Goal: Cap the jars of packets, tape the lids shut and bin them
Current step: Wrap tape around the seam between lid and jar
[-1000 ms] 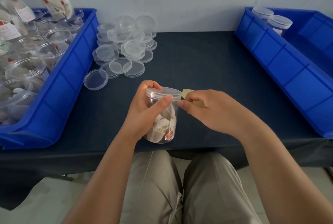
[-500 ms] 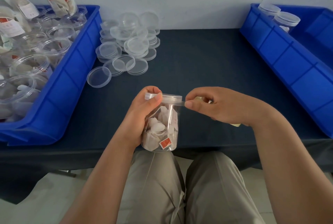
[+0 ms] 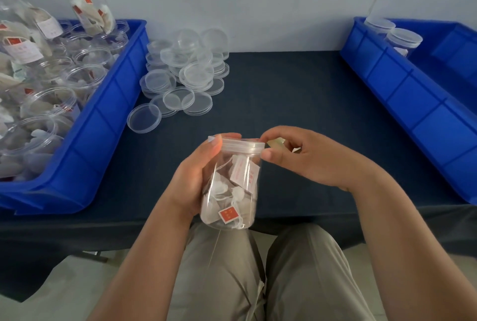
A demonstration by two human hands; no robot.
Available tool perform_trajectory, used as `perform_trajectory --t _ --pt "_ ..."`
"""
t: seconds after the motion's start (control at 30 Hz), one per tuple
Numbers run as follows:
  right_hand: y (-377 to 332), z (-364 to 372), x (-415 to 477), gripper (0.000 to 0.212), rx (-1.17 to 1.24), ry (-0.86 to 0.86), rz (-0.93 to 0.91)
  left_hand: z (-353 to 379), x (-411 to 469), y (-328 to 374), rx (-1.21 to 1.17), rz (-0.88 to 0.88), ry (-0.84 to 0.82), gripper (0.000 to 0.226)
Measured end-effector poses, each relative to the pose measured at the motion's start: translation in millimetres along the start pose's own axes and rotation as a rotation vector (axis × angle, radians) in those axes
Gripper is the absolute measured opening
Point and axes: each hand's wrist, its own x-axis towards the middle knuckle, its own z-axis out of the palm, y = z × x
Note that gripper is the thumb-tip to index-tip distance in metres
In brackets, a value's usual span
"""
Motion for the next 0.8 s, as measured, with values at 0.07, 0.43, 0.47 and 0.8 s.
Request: perform_trajectory --t 0.07,0.43,0.47,0.8 --pt "2.8 4.4 -2.9 0.047 0.110 -0.016 0.003 2.3 -2.2 1.6 0.043 0.068 -0.039 0.104" --pt "-1.4 20.9 -15.0 0.044 0.346 -0.042 -0.107 1.6 -6.8 8.6 0.289 0.176 0.061 0.076" --pt "-2.1 22.1 -16.4 0.045 0.340 -0.017 -0.111 0.9 -7.6 10.0 0.355 0.169 0.070 0.075" --pt "-7.3 51.7 -29.3 0.056 0.377 0.332 -0.061 31.3 -28.5 4.4 0.699 0.458 0.378 0.035"
